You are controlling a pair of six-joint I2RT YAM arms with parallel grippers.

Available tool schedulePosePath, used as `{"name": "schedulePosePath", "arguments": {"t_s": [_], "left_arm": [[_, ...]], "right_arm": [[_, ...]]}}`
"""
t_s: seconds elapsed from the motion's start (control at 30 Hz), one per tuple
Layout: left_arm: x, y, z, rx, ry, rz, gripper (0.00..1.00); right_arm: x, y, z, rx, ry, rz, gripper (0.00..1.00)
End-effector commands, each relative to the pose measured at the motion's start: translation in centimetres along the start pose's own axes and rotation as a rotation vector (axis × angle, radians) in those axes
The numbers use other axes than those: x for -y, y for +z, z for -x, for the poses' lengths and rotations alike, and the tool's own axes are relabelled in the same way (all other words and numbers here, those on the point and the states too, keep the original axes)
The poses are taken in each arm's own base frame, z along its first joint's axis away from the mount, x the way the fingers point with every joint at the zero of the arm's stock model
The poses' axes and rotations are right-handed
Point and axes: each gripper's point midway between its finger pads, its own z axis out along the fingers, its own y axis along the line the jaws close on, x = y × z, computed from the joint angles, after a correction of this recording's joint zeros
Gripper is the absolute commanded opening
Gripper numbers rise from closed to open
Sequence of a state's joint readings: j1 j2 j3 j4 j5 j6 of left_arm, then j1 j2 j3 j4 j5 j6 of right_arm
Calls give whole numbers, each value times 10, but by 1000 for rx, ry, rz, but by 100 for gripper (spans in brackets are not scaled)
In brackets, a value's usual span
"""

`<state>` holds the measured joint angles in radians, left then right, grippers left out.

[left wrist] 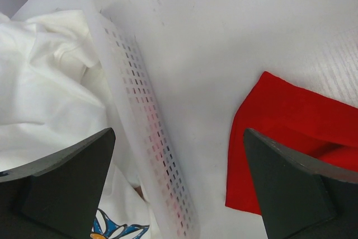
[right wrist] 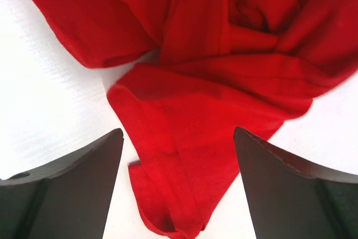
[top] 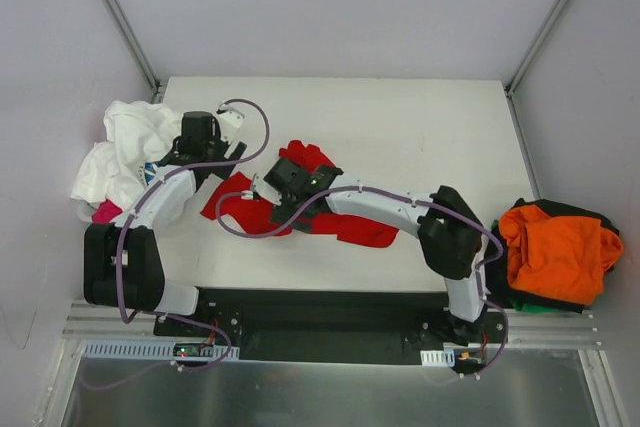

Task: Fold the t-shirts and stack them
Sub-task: Flatten out the tshirt

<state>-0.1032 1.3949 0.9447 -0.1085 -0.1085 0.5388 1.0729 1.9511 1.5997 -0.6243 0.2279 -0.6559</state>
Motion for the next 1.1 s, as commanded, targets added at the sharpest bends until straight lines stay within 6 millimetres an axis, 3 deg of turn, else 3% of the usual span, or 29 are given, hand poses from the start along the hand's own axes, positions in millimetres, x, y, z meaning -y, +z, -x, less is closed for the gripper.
{"name": "schedulePosePath", "arguments": {"t_s": [0.0,0.27,0.47,0.8,1.07], "left_arm": [[-7,2,18,48,-13,7,99],[-4,4,16,48,-11,-5,99],[0,4,12,45,-10,-14,99],[4,2,9,47,-20,-28,99],[6,1,8,50,-24,-34,99]], "right_arm": [[-7,6,14,4,-12,12,84],[-19,21,21,1,-26,44,82],[-15,26,23,-4,-50,31,81],[-17,10,38,16,-21,32,80],[-38,4,42,4,-52,23,80]]}}
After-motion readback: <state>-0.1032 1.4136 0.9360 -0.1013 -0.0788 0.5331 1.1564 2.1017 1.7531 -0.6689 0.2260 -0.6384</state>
